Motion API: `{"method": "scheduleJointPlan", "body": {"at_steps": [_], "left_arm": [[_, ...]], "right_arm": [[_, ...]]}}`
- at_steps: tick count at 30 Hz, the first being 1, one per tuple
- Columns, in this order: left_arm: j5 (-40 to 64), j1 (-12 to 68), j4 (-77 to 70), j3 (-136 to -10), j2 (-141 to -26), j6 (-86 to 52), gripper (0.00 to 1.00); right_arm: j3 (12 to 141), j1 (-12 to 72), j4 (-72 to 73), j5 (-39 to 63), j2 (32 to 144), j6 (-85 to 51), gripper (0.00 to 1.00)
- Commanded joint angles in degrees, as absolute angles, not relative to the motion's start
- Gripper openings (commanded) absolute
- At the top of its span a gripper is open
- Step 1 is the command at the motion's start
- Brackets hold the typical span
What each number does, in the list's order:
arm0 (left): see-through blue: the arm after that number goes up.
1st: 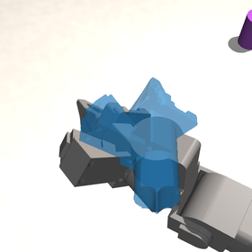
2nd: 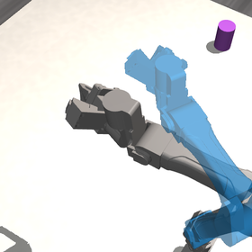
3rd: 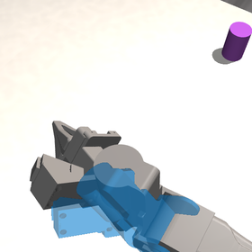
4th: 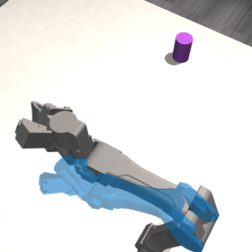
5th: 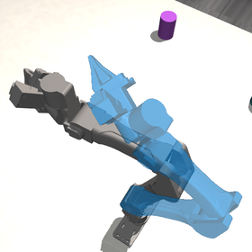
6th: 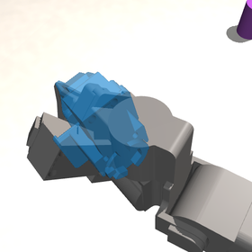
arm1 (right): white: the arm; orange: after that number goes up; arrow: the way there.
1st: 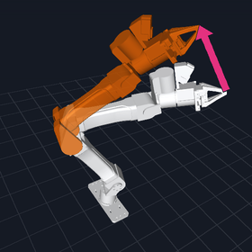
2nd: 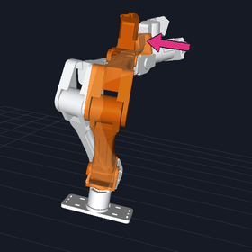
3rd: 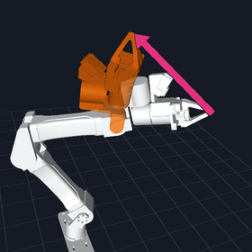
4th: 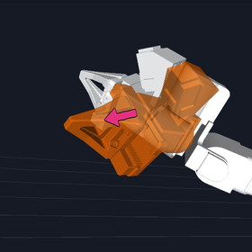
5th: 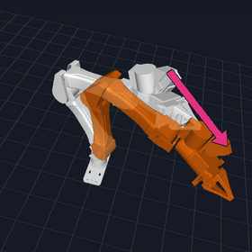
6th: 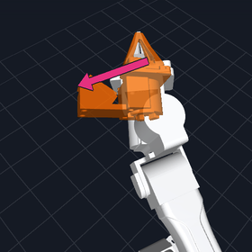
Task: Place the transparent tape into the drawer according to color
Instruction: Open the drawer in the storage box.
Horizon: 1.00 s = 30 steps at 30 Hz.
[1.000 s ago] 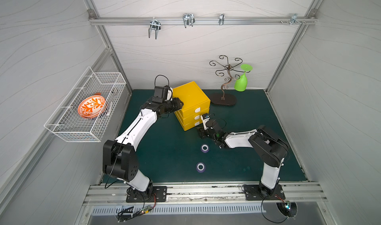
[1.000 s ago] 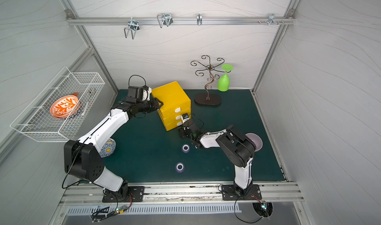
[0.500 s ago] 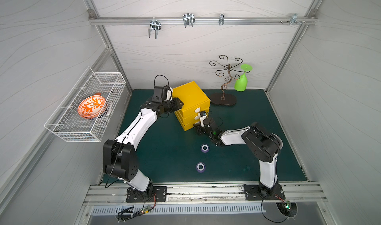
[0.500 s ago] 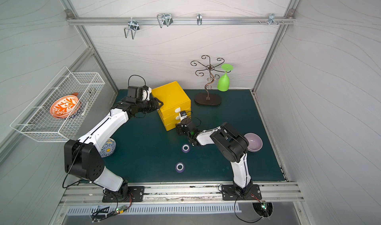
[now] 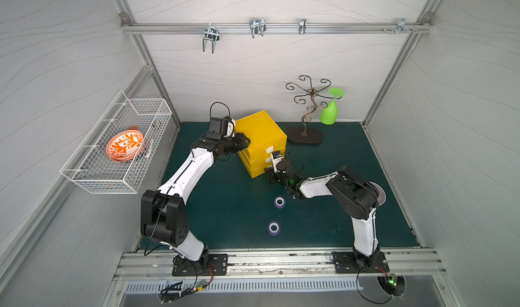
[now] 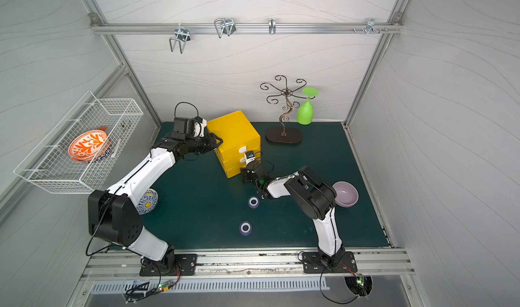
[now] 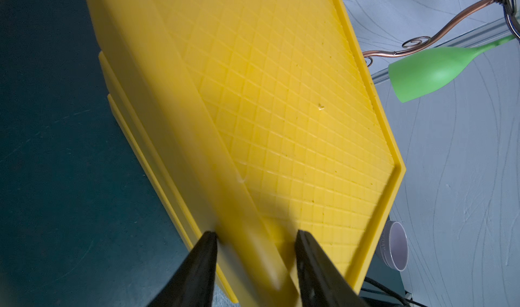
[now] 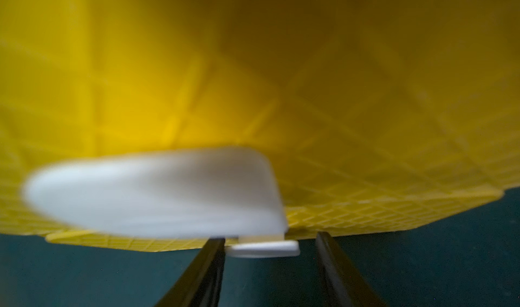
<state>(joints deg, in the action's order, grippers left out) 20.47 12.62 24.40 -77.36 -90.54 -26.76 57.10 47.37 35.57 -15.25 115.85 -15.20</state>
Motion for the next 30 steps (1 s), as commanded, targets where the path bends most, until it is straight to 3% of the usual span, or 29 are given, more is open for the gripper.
{"method": "scheduleJointPlan", "body": {"at_steps": [1, 15, 30], "left_arm": [[21.1, 12.7, 28.3, -77.4, -93.1, -25.5, 0.49], [21.4, 12.7, 28.3, -77.4, -93.0, -25.5, 0.49], [21.6, 12.7, 28.1, -77.2, -92.7, -25.8, 0.49]], "right_arm": [[58.5, 47.0, 36.4, -15.6, 117.5, -15.5, 0.5], [56.2, 48.1, 36.5, -16.3, 115.7, -15.5, 0.2], [46.2, 52.0, 35.0, -21.3, 106.4, -16.8, 0.15]]}}
